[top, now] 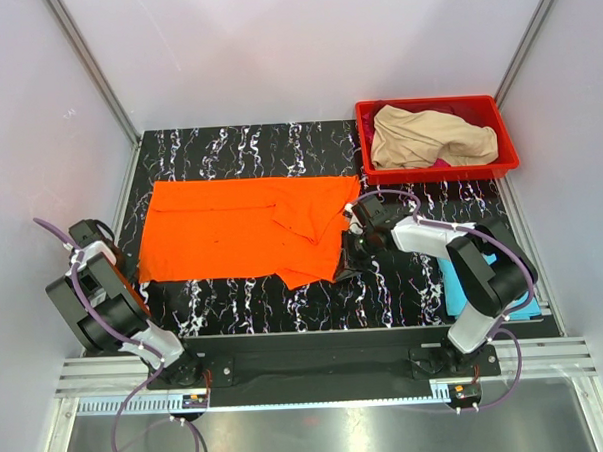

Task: Fold and stack the t-shirts
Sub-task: Fold the tshirt

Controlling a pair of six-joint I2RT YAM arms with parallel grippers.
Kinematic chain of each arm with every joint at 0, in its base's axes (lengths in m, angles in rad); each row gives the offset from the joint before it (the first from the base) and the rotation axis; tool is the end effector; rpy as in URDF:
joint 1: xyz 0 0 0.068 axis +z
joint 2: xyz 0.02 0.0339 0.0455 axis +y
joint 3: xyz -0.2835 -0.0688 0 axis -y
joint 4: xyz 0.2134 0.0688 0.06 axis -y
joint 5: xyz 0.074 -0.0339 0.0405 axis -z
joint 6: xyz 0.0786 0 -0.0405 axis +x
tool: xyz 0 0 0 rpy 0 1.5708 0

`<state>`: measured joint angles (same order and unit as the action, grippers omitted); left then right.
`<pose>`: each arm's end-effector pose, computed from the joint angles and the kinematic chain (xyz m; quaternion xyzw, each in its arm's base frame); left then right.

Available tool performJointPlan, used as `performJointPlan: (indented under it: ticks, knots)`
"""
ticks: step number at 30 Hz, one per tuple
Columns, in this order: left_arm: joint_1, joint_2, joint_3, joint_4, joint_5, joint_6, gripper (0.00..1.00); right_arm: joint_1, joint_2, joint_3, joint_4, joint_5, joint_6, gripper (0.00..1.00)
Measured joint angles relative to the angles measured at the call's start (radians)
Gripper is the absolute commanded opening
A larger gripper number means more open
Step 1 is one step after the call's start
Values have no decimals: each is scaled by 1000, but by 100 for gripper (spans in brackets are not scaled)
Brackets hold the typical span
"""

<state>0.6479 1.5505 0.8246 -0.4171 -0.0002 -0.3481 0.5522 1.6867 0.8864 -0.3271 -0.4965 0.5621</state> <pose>0.2208 0.1672 0.1613 -0.4668 0.8585 0.0318 0.2099 0.2408 0.1923 0.1545 -0.0493 0.9459 0.3161 0.0542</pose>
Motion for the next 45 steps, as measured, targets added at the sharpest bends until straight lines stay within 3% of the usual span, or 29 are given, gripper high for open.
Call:
performJointPlan:
  ticks: [11,21,30,45]
  knots:
    - [0,-5,0,-17,0,1,0,-6,-135,-19,-66,92,-10,0]
    - [0,-10,0,-36,-5,10,0,-28,-155,-42,-60,97,-16,0]
    - [0,-41,1,-67,-14,25,0,-98,-277,-85,-13,89,-1,0]
    - [-72,-59,154,-154,-35,47,0,-205,-225,2,-8,35,3,0]
